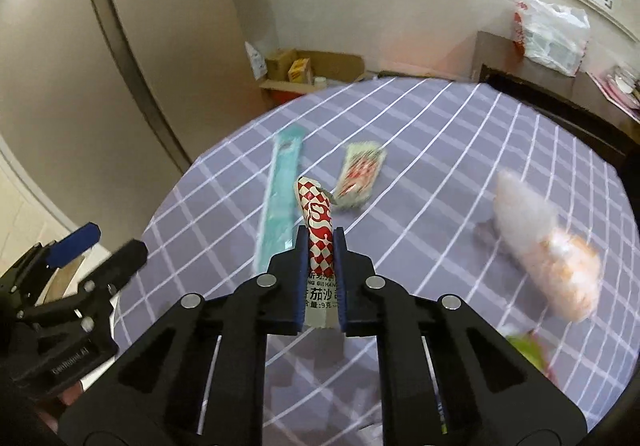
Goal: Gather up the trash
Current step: 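Grasp the red-white snack stick with the right gripper while the left grasps the teal toothpaste box, then carry the snack stick and toothpaste box over the blue bucket with both grippers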
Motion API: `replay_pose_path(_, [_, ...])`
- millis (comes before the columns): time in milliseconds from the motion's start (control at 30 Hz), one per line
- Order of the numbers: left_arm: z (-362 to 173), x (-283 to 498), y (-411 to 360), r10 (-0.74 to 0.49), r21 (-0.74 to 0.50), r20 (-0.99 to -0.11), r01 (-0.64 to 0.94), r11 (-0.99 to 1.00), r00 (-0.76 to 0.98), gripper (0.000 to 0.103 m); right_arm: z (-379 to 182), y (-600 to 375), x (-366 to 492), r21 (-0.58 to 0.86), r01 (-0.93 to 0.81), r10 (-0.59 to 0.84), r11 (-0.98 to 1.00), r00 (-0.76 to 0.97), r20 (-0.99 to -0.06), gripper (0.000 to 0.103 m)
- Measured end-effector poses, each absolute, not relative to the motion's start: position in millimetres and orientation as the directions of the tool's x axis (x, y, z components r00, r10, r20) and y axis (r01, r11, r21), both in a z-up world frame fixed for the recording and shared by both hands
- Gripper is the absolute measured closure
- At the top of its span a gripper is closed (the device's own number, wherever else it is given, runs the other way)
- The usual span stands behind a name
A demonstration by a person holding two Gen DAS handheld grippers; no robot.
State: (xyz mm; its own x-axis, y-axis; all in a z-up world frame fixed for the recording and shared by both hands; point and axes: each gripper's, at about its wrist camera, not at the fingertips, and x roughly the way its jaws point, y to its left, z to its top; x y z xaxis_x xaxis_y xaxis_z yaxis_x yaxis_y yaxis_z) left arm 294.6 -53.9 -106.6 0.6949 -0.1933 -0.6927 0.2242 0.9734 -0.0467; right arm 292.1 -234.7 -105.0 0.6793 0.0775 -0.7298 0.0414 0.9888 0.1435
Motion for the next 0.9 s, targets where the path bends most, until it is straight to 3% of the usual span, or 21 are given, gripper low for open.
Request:
replay_pose_path(167, [-110,320,-93,-0.246,-0.056,-0.727,0.301,0.952,0.642,0.020,-95,-262,307,0.131,0.093,0.031,0.987,0.689,-0.724,0.091])
replay_pose_path(533, [-150,365,-143,-0.165,0.008,-0.824,0.302,0.953,0.542,0.021,-117,-292,335,0.137,0.130,0.022,0.982,0.641,-0.768,0.091])
replay_pose_path(633, [-154,365,-144,-0.146,0.044,-0.812,0.308,0.950,0.566,0.046,-122,-293,338,0.138,0.127,0.027,0.982,0.635,-0.772,0.091])
replay_pose_path(667, [-153,363,-144,-0.147,0.049,-0.808,0.313,0.948,0.570,0.069,-122,-293,338,0.139,0.126,0.028,0.982,0.633,-0.773,0.091])
replay_pose_path(700, [-152,364,-144,-0.146,0.050,-0.810,0.315,0.948,0.569,0.075,-123,-292,338,0.141,0.125,0.031,0.982,0.632,-0.774,0.091])
replay_pose_path(900, [-150,358,-135,-0.183,0.021,-0.808,0.338,0.941,0.560,0.077,-122,-290,335,0.146,0.121,0.036,0.982,0.635,-0.772,0.091])
